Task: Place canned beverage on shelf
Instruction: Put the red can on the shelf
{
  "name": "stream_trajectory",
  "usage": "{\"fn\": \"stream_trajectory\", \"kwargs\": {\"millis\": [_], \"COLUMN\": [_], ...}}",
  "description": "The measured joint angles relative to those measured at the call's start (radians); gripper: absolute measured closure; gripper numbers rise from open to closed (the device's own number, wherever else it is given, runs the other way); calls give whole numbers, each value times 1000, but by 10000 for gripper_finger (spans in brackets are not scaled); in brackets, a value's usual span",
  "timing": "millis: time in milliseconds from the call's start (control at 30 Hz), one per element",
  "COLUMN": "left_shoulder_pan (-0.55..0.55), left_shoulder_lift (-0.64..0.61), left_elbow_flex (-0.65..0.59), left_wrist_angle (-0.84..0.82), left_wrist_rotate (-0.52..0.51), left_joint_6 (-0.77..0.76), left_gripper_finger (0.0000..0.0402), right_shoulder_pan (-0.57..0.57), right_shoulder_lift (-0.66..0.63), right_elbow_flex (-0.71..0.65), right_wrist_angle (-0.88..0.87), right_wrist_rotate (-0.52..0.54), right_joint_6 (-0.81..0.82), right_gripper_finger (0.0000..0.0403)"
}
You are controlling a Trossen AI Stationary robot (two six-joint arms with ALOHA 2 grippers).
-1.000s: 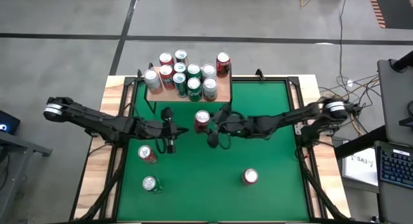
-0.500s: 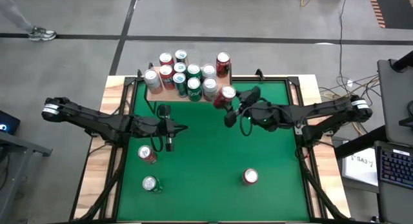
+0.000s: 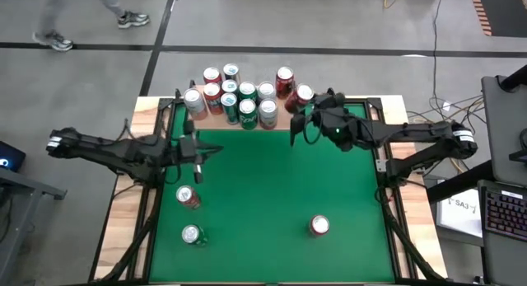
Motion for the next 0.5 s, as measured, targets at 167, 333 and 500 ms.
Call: {"fn": "stream_trajectory", "kwargs": {"millis": [167, 333, 500], "left_shoulder_pan": [0, 0, 0], "left_shoulder_lift": [-95, -161, -204], "left_elbow_flex": [0, 0, 0], "left_wrist_angle": [3, -2, -46], "left_wrist_rotate": [-89, -135, -136], "left_joint_6": [63, 117, 125], "left_gripper_finger": [402, 402, 402], "right_shoulder_pan": [-59, -75, -75], "right_shoulder_lift": [16, 69, 118], "right_elbow_flex": [0, 5, 65], "right_wrist_angle": [68, 93, 107], "right_wrist_rotate": [-63, -80, -73], "right_joint_6": [4, -9, -33], "right_gripper_finger": [124, 124, 124]}}
